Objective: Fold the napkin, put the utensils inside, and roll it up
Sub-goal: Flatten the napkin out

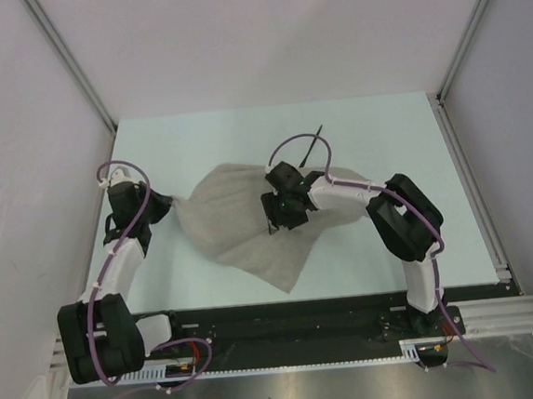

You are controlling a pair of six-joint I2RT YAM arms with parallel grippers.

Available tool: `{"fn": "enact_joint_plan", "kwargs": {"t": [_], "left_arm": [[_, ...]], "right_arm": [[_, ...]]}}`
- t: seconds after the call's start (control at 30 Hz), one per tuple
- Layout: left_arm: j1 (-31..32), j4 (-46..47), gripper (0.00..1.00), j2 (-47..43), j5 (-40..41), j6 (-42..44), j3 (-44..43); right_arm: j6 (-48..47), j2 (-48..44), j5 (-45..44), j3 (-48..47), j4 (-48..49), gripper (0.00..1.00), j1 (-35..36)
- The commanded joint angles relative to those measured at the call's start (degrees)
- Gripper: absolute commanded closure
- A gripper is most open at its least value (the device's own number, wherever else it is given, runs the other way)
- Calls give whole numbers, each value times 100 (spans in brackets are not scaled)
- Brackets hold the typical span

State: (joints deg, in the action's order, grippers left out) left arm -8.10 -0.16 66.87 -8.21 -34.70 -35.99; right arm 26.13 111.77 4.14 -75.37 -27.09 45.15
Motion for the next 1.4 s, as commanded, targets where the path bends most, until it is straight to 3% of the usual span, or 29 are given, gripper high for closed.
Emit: {"fn": "enact_joint_plan", "kwargs": {"t": [0.0,0.1,0.27,0.43,0.6,0.7,0.9,1.37], "left_arm": [[45,385,100,177,-67,-98,-382],[45,429,100,265,-93,-90,-427],[45,456,100,274,-102,-81,-409],[36,491,100,265,-172,-90,-409],[45,456,100,160,-208,-90,-391],[45,429,100,125,-251,-72,-391],[45,403,100,37,-234,-63,-356],[63,447,100,89,-269,-81,-304]], "right_arm": [[-354,829,-503,-328,239,36,-559],[-670,663,-476,-461,257,36,-604],[-1101,-496,-1106,-136,-303,35,114],[-593,-928,-1670,329,-955,35,1065],[-100,-657,-1882,410,-938,37,1760],[-20,-367,-2005,225,-1026,47,1866],[15,-269,-1970,198,-1088,52,1963],[401,-524,-1767,251,-1184,53,2244]]}}
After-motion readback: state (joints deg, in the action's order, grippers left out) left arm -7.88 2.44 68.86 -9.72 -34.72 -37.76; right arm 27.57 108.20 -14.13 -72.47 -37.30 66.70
